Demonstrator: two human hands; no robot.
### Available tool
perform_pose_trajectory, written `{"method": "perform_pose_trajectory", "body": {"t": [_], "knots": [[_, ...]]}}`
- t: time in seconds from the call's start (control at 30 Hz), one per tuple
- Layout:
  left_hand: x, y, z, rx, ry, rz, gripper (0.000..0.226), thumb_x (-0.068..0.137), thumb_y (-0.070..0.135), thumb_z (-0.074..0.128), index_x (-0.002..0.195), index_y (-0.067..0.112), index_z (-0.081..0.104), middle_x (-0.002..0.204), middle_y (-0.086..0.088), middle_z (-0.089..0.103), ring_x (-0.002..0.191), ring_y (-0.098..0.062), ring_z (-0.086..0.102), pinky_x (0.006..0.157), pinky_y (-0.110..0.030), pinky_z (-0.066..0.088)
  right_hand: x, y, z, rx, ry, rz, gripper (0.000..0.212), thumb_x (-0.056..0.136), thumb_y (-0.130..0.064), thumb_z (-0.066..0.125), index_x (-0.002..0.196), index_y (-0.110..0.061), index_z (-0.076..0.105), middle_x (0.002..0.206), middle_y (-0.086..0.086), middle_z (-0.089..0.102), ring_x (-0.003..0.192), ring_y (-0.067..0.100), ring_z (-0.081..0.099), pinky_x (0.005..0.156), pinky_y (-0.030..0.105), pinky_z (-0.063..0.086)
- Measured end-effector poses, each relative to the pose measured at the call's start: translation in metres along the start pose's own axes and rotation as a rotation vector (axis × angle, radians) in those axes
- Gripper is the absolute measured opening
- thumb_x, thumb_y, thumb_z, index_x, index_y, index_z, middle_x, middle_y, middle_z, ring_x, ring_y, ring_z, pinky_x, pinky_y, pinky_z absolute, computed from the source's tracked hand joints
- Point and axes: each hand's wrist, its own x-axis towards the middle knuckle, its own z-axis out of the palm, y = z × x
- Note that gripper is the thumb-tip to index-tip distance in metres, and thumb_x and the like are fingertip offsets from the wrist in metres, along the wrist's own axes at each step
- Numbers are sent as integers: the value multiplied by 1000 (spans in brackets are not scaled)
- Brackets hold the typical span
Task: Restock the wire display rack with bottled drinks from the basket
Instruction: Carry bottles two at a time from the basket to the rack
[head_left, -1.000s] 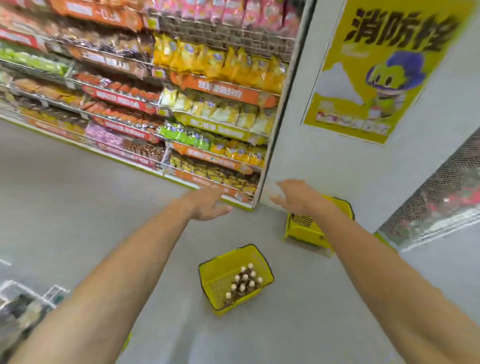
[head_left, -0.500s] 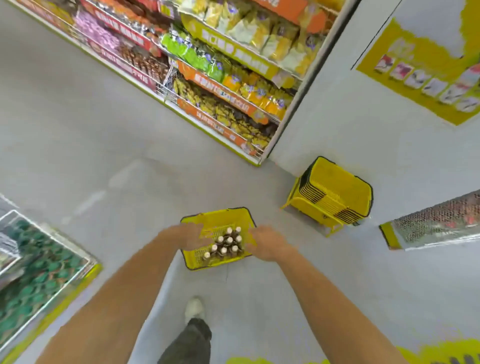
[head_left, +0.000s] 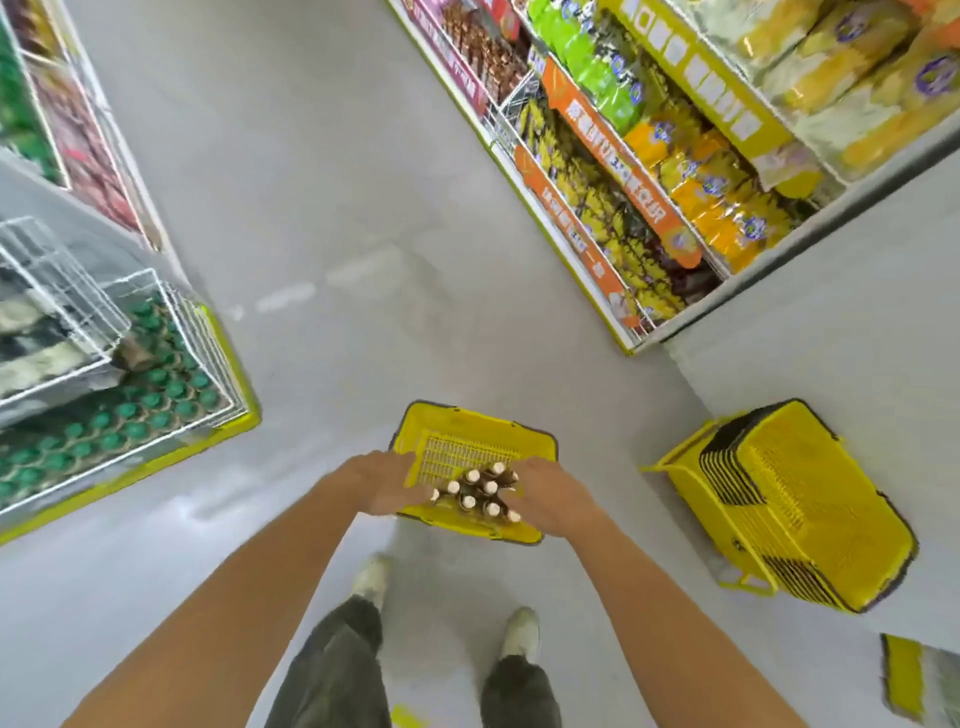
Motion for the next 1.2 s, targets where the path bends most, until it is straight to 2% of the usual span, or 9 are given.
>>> {"method": "perform_pose_trajectory", "body": {"t": [0.17,0.33,0.57,0.73,0.87,0.93,1.0,1.1,1.2], "knots": [[66,3,72,-119,25,-58,71,95,69,44,142,16,47,142,-12,55,136,-35,51,108,-42,43,71,37,52,-24,-15,-125,50,101,-52,49,137,-18,54,139,10,58,133,34,51,102,47,48],[180,-30,151,-184,89,-63,95,79,84,32,144,16,49,146,-8,56,137,-30,49,108,-40,43,179,76,142,-83,-26,-192,51,101,-51,51,139,-17,54,139,13,58,132,36,52,101,45,46],[368,-91,257,-128,174,-63,86,97,69,41,159,11,28,157,-13,44,145,-32,40,114,-46,38,348,102,268,-204,11,-340,58,105,-52,46,150,-15,44,145,14,51,138,35,46,104,46,45],[437,-119,316,-217,146,-68,80,83,73,50,140,17,48,141,-11,56,130,-32,53,103,-49,47,413,109,326,-352,19,-469,56,104,-50,49,146,-13,48,140,15,55,133,34,50,101,45,45],[462,-134,331,-269,252,-35,43,87,50,59,116,20,60,113,-6,67,107,-31,62,83,-44,51,437,114,340,-381,42,-548,43,101,-52,55,121,-14,61,121,13,67,118,37,58,88,44,47],[467,-134,326,-345,404,21,46,85,53,50,108,16,64,103,-7,69,96,-32,64,76,-45,50,446,115,342,-323,87,-534,39,101,-52,55,111,-15,62,116,11,69,113,36,59,83,43,45],[473,-133,322,-444,533,85,51,81,56,45,104,16,65,96,-5,70,88,-29,64,73,-47,51,456,118,343,-220,122,-481,41,102,-54,53,117,-16,61,119,11,69,115,36,60,84,44,47],[487,-134,324,-574,618,109,34,87,48,54,99,18,65,90,-1,68,84,-25,64,73,-49,52,474,123,343,-72,144,-417,40,103,-52,53,119,-15,59,116,13,70,109,38,62,79,44,45],[503,-138,325,-779,677,103,37,86,51,57,100,19,67,94,-1,68,91,-24,68,81,-50,56,492,126,342,83,160,-438,32,102,-47,58,109,-16,64,107,8,73,103,34,65,78,43,47]]}}
